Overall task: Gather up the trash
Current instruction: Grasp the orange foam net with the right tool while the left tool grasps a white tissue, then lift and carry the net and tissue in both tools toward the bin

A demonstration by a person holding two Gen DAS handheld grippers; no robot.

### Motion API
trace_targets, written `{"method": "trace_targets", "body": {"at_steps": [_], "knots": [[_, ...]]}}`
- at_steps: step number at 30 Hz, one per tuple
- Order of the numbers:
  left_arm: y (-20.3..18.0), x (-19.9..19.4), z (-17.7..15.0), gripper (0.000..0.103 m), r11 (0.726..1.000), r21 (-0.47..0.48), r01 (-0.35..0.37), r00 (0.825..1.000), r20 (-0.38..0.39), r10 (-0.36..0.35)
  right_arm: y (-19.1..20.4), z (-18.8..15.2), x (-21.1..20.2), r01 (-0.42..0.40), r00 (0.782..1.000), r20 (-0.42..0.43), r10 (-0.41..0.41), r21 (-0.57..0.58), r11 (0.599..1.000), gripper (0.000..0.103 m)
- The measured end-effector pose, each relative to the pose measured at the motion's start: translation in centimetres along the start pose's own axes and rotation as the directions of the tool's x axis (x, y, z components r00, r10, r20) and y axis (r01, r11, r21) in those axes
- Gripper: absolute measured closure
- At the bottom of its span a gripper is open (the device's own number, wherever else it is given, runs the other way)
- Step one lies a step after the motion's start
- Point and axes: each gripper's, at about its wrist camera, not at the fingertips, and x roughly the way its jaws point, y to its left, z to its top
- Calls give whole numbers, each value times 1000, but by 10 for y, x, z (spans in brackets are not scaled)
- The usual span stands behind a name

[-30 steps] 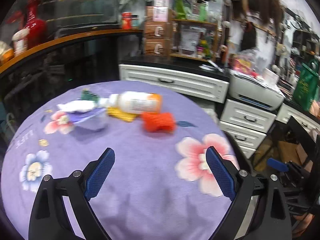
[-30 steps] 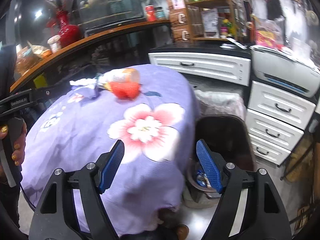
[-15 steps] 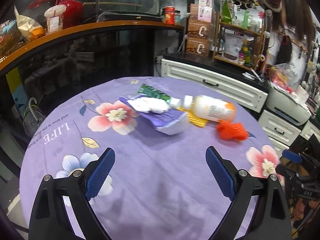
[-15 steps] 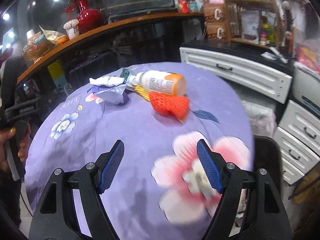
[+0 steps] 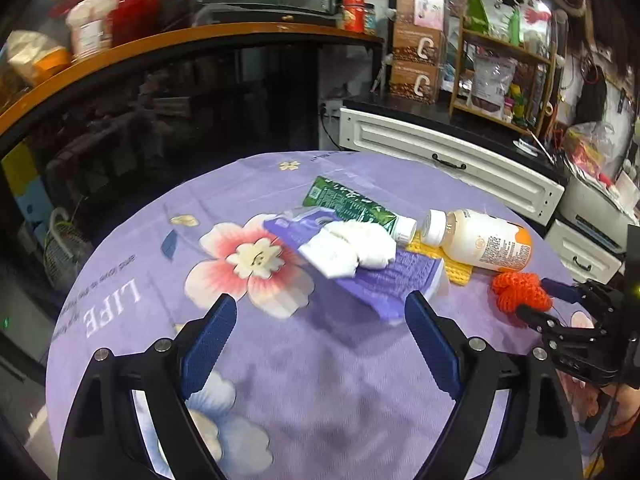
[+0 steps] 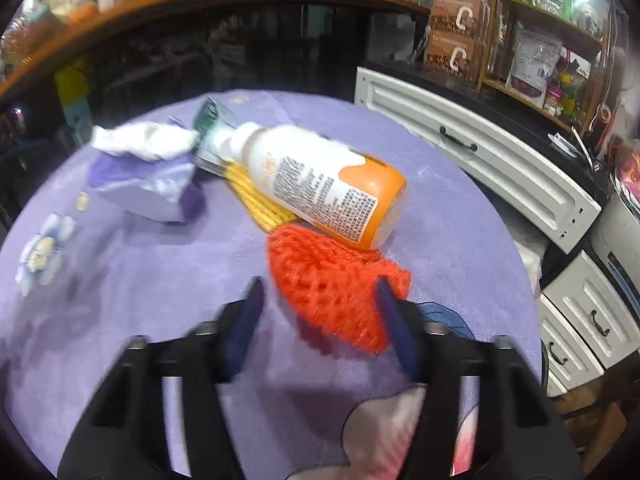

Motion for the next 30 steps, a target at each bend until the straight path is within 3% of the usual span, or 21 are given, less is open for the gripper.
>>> {"method": "trace_targets", "body": {"at_steps": [3,5,9,14,17,21,22,24,26,28,30], "knots": [[-7,12,8,18,999,31,13,1000,-16,-13,-7,-3,5,-17,1000,-7,17,45,999,79],[-11,19,14,18,999,46,14,1000,-23,-13,-9,-7,0,-24,1000,5,24,55,998,81],[-21,33,26,18,995,103,-13,999,-32,16,-14,-12,-14,-51,998,24,50,89,995,82],[-23,64,29,18,994,108,-15,994,-103,27,-12,-18,-34,-80,996,52,76,85,993,82],[-28,75,22,26,988,144,-51,990,-124,69,-8,-25,-45,-91,994,62,86,79,993,82],[-27,75,10,57,983,159,-97,986,-121,117,-6,-33,-56,-95,993,78,89,77,992,82],[-24,74,8,68,985,144,-94,986,-125,112,-5,-34,-58,-101,992,80,94,80,992,82],[-18,72,5,80,991,108,-78,986,-136,93,-4,-38,-61,-112,991,78,105,86,990,82],[-12,68,0,82,995,75,-60,987,-141,70,-4,-40,-63,-118,990,82,110,88,989,82],[-9,62,-6,97,996,61,-65,988,-133,73,-3,-43,-68,-126,989,89,118,90,988,82],[-7,53,-13,97,998,37,-44,991,-124,48,-2,-47,-72,-136,987,94,128,92,986,82]]}}
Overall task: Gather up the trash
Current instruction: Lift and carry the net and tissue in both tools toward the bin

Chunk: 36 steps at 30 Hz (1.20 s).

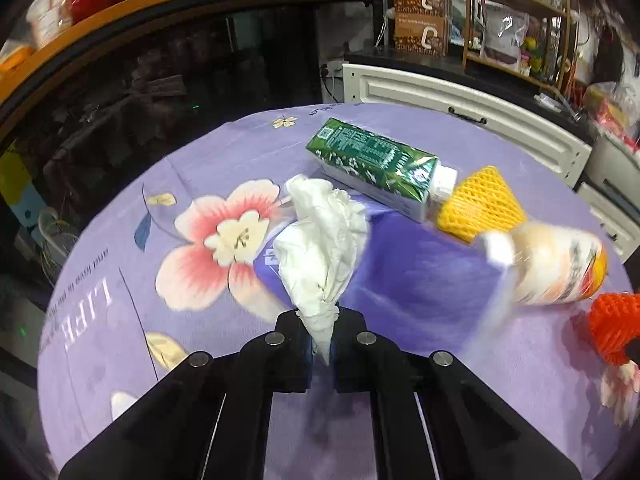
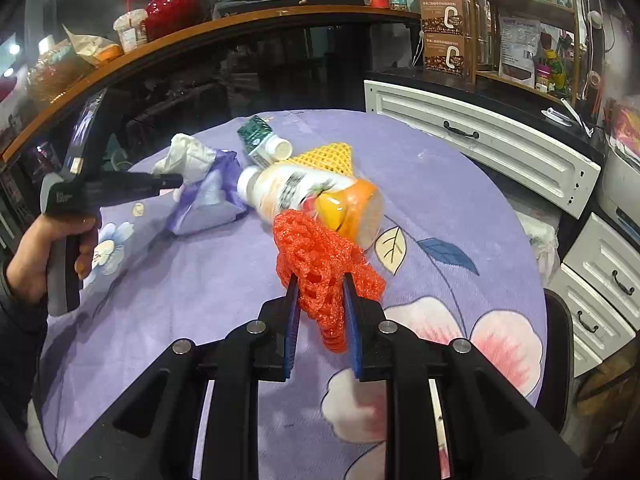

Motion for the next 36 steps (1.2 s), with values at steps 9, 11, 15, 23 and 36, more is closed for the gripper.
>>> {"method": "trace_targets", "body": {"at_steps": [9,11,15,23,36], "knots": [[2,-52,-46,97,998,-43,35,995,94,-30,10,-25,-31,-48,998,40,48,3,999,82],[-1,-64,-55,97,998,-43,45,993,111,-40,11,-32,-37,-53,998,45,52,4,999,82],[-14,-89,-74,97,994,-54,92,986,144,-84,8,-48,-56,-62,996,62,61,6,998,82],[-80,-130,-102,97,987,31,159,967,196,-162,-16,-79,-94,-47,995,86,44,44,998,82],[-179,-161,-122,97,957,131,257,935,217,-281,-70,-122,-143,34,991,123,-48,119,992,82]]}}
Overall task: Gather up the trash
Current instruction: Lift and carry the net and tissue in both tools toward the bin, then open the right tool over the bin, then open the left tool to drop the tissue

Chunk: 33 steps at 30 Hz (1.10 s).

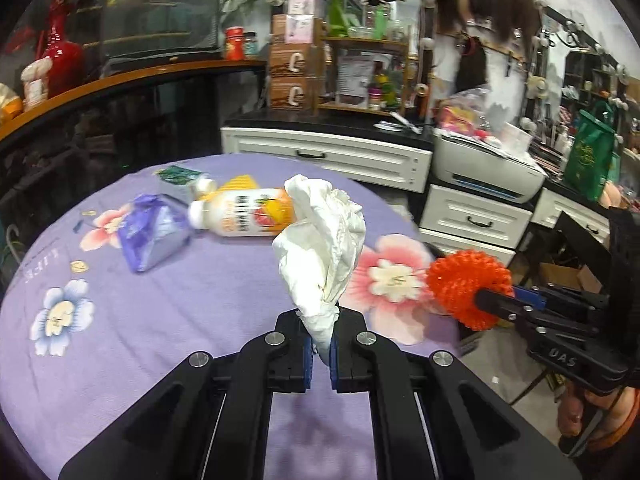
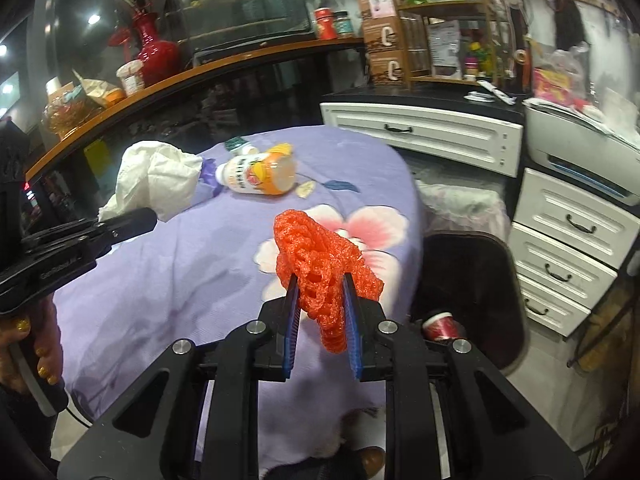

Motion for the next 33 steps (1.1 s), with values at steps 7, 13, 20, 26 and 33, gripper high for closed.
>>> {"method": "trace_targets", "body": {"at_steps": [7,13,20,26,33], "knots": [[-37,3,0,97,998,23,57,998,0,-57,-41,-9,-19,61,998,17,-62,51,997,82],[-66,15,1,97,993,55,101,995,-18,-100,-81,-22,-19,123,992,-1,-124,105,987,82],[-91,31,-5,97,985,68,157,987,-47,-154,-124,-37,5,182,983,-61,-174,166,969,82],[-116,51,-5,97,975,99,201,978,-84,-193,-160,-44,52,192,977,-139,-164,220,956,82],[-142,78,-7,97,963,130,236,966,-135,-219,-190,-61,109,229,961,-214,-176,257,939,73]]}}
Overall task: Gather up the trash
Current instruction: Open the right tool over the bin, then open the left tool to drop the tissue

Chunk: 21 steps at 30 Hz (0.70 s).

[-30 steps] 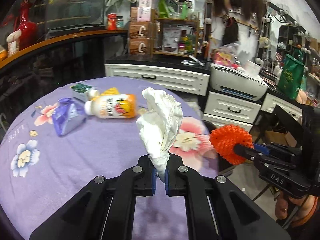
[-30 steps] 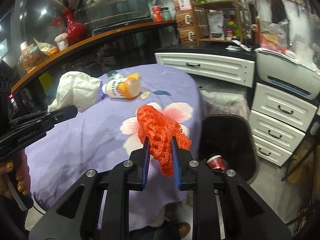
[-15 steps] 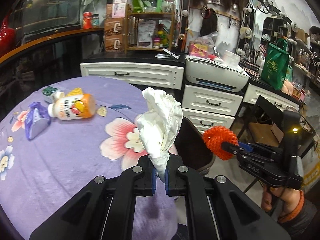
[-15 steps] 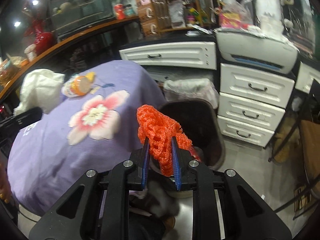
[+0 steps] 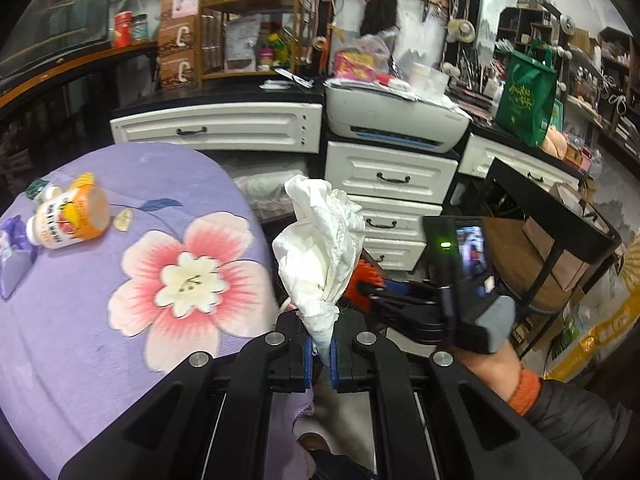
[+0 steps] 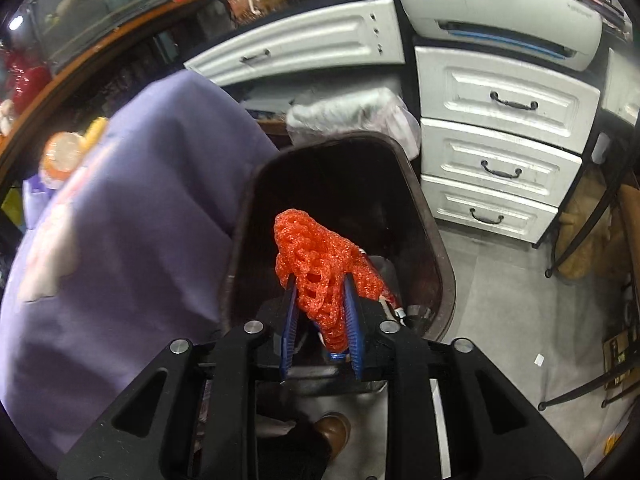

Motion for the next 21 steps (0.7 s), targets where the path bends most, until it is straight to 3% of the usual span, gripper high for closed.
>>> {"method": "trace_targets", "body": {"at_steps": [1,3,4,12,15,21], "knots": [[-2,4,0,97,1000,4,1,1000,-6,-1,0,0,7,-1,1000,-4,1,-3,1000,70],[-4,14,1,97,1000,6,8,1000,-23,-8,1,-2,16,19,1000,-11,-19,-12,1000,49],[-6,19,2,97,1000,6,9,999,-32,-9,1,-3,17,29,1000,-5,-29,-13,999,46],[-18,57,7,97,999,27,18,995,-96,-15,-7,-11,-4,38,999,18,-38,-3,999,45],[-22,70,7,97,999,33,23,993,-120,-19,-11,-16,-23,39,998,47,-39,-1,999,37],[-29,99,6,97,999,36,22,985,-173,-15,-17,-32,-50,123,991,60,-120,-37,992,37]]}}
